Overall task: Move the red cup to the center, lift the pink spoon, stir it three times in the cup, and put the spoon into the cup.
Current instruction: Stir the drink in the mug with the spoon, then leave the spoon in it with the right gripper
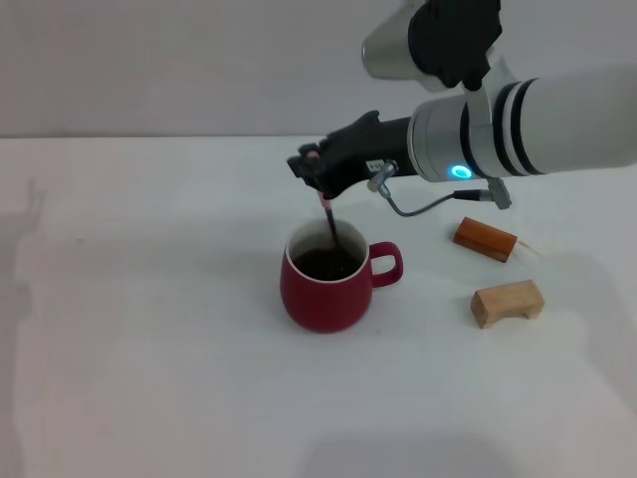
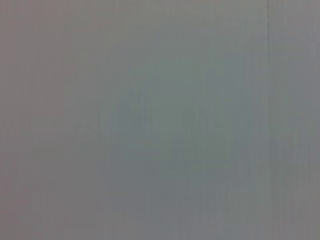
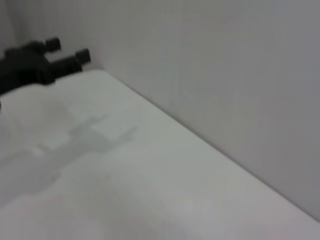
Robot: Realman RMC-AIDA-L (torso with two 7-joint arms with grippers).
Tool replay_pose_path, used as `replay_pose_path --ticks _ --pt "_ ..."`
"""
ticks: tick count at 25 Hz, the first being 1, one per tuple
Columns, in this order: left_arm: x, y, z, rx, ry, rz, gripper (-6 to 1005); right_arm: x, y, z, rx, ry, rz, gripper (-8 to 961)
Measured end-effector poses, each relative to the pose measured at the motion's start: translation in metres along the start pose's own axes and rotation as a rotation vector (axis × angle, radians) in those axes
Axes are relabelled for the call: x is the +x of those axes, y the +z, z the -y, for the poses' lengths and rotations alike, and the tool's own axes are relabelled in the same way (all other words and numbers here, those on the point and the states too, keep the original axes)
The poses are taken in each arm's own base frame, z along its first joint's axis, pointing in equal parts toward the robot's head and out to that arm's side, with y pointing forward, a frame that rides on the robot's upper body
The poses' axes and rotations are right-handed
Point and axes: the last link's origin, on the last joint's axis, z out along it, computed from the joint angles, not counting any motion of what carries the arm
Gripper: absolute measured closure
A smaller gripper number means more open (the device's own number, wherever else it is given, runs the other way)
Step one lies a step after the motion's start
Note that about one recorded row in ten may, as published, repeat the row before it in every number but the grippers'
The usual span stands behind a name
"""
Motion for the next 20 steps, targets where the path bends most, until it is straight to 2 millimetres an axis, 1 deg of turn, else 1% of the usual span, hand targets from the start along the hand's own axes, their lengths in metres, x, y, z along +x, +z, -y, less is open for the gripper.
replay_pose_path --ticks 2,5,7,10,12,20 --pt "0.0 0.0 0.0 0.001 -0.002 -0.002 153 0.004 -0.001 -0.004 -0.017 -0.006 -0.041 775" --pt "0.0 0.0 0.001 0.002 -0.002 -0.003 153 0.004 -0.002 -0.009 -0.045 -0.011 -0.06 774" --pt "0.001 0.0 0.001 0.003 -0.003 -0.003 153 0.0 -0.006 -0.017 -0.094 0.002 -0.051 773" --pt "0.0 -0.001 0.001 0.004 -0.003 -0.003 153 -0.005 -0.008 -0.021 -0.126 0.024 -0.028 772" --pt "0.0 -0.001 0.002 0.005 -0.003 -0.003 152 -0.009 -0.009 -0.019 -0.119 0.037 0.01 771" --pt "0.0 -0.002 0.002 0.006 -0.002 -0.003 152 -0.005 -0.005 -0.017 -0.103 0.04 0.008 767"
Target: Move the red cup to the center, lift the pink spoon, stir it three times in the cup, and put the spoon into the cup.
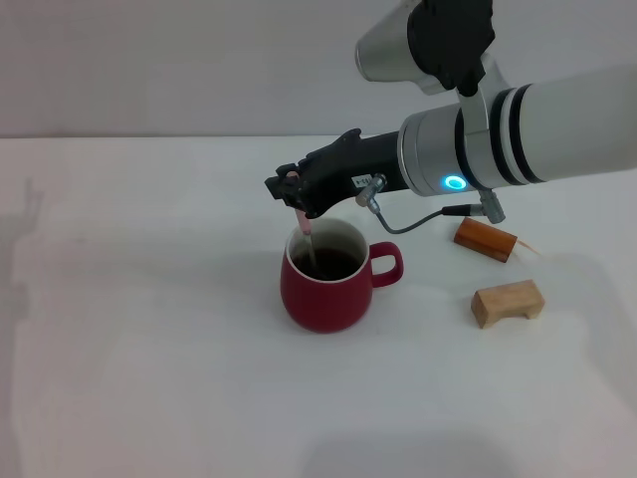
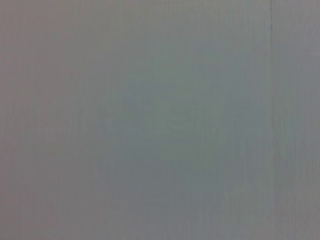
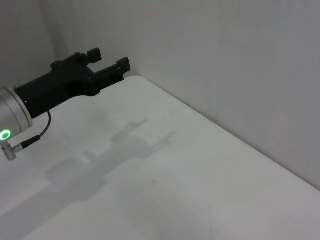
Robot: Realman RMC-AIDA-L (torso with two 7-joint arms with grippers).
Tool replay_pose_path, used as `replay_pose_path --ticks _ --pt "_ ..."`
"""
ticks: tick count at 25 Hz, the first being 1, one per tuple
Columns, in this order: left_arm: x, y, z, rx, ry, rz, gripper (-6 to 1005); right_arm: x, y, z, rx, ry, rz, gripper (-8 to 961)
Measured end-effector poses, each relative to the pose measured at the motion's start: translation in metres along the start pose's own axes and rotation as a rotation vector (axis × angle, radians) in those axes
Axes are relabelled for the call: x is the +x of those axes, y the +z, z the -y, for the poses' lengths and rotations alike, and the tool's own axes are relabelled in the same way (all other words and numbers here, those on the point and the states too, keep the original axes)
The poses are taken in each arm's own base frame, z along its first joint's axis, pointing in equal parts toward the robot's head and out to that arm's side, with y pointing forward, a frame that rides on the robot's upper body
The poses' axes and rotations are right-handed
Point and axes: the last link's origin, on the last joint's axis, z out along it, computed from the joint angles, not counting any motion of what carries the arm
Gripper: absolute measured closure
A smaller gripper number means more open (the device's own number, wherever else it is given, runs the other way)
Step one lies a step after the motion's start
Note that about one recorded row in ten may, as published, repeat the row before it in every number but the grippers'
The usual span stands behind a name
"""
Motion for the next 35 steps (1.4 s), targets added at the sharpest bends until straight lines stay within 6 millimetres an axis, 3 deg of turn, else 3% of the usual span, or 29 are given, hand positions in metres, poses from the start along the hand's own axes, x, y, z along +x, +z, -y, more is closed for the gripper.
replay_pose_path --ticks 23,29,35 --pt "0.003 0.001 0.0 0.001 -0.001 -0.018 152 -0.001 0.003 0.008 0.028 -0.01 0.01 734" --pt "0.003 0.001 0.0 0.0 -0.02 -0.017 152 -0.008 -0.01 0.024 0.179 -0.102 0.146 728" --pt "0.003 0.001 -0.008 -0.029 -0.057 -0.017 152 0.016 -0.041 0.033 0.455 -0.168 0.346 728"
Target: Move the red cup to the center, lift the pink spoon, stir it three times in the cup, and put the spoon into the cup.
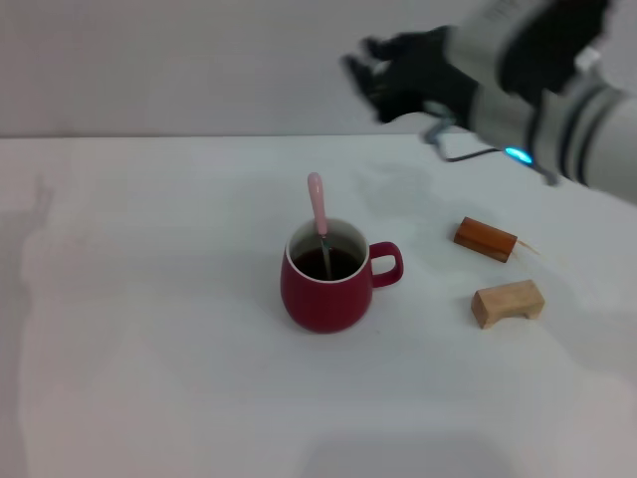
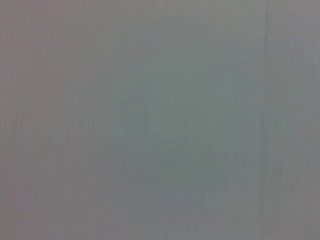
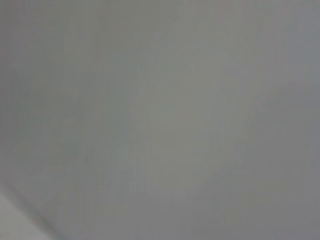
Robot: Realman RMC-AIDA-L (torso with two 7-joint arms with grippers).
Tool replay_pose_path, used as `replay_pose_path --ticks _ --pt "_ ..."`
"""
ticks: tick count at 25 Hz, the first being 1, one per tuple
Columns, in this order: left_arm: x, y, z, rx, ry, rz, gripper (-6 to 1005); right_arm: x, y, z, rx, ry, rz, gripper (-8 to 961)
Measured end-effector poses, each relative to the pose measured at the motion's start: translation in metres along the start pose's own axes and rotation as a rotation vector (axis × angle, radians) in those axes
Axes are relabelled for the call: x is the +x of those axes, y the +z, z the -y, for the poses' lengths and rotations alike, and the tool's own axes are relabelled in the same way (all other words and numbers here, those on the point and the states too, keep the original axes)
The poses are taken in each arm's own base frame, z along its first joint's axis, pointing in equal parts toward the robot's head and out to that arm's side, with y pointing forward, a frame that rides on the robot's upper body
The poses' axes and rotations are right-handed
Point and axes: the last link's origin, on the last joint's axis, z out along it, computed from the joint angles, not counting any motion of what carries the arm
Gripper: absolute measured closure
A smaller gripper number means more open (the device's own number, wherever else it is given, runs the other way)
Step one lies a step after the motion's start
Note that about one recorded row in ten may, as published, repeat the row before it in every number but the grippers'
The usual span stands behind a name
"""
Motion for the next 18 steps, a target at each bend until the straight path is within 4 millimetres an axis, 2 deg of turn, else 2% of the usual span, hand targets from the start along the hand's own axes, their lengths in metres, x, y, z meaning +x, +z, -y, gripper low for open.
replay_pose_path --ticks 1,2,3,6,7,8,11,12,13,16,17,18 --pt "0.0 0.0 -0.002 -0.007 0.0 -0.002 153 0.004 -0.006 0.002 0.047 -0.008 0.019 728" --pt "0.001 0.0 -0.004 -0.019 0.0 -0.008 153 0.016 -0.021 0.007 0.173 -0.024 0.046 728" --pt "0.001 0.0 -0.004 -0.019 0.0 -0.008 153 0.016 -0.021 0.007 0.173 -0.024 0.046 728" --pt "0.001 -0.001 -0.008 -0.037 -0.009 -0.011 153 0.036 -0.041 0.017 0.39 -0.024 0.055 728" --pt "0.0 -0.001 -0.009 -0.043 -0.016 -0.01 153 0.054 -0.053 0.025 0.54 -0.035 0.054 728" --pt "0.0 -0.001 -0.009 -0.043 -0.016 -0.01 153 0.054 -0.053 0.025 0.54 -0.035 0.054 728" --pt "0.0 -0.002 -0.011 -0.054 -0.016 -0.008 153 0.078 -0.07 0.034 0.677 -0.06 0.084 728" --pt "0.0 -0.001 -0.012 -0.059 -0.014 -0.009 153 0.09 -0.083 0.038 0.723 -0.049 0.166 728" --pt "0.0 -0.001 -0.012 -0.059 -0.014 -0.009 153 0.09 -0.083 0.038 0.723 -0.049 0.166 728" --pt "0.003 0.001 -0.014 -0.064 -0.018 -0.018 152 0.108 -0.105 0.039 0.745 -0.003 0.315 728" --pt "0.004 0.002 -0.014 -0.064 -0.019 -0.022 152 0.118 -0.121 0.041 0.751 0.059 0.404 728" --pt "0.004 0.002 -0.014 -0.064 -0.019 -0.022 152 0.118 -0.121 0.041 0.751 0.059 0.404 728"
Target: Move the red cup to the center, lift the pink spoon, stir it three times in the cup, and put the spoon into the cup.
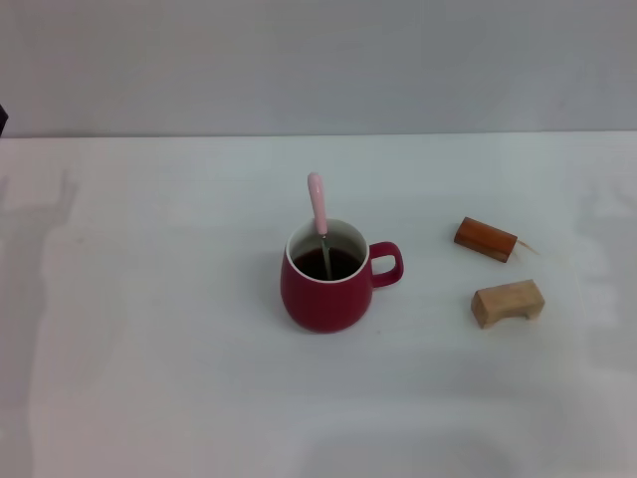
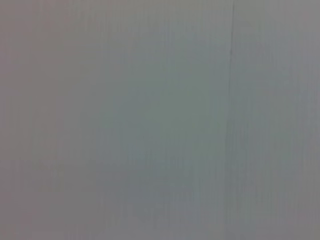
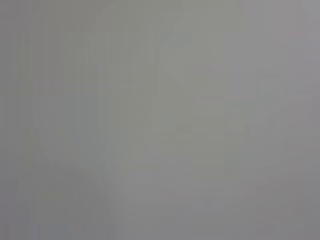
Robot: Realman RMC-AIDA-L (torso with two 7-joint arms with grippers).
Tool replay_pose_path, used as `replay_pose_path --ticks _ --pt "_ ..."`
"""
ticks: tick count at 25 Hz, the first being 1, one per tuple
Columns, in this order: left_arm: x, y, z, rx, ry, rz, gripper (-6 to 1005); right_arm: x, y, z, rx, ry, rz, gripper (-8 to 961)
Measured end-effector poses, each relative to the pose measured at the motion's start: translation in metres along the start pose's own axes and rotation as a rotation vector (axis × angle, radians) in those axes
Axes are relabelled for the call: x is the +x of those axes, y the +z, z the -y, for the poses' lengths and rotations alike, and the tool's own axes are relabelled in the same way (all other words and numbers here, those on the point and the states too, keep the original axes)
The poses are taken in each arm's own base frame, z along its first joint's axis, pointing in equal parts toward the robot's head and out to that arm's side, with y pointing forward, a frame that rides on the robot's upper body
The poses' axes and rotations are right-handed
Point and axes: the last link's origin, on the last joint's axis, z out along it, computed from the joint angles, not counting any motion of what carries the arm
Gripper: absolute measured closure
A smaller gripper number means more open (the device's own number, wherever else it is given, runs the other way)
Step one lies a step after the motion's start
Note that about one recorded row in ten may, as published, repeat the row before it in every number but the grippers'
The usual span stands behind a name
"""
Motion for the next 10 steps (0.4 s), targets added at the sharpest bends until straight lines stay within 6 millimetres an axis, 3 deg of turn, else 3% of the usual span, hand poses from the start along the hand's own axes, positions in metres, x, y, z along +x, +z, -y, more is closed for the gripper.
replay_pose_path --ticks 1,3,4,10 --pt "0.0 0.0 0.0 -0.001 0.002 0.0 152 0.005 -0.016 0.016 0.025 0.065 0.044 728" --pt "0.0 0.0 0.0 -0.001 0.007 -0.001 152 0.006 -0.023 0.023 0.035 0.082 0.06 728" --pt "0.0 0.0 0.0 -0.001 0.008 -0.001 152 0.01 -0.041 0.04 0.06 0.094 0.091 728" --pt "-0.001 -0.002 0.002 0.003 0.009 0.001 152 0.017 -0.07 0.067 0.097 0.123 0.098 728"
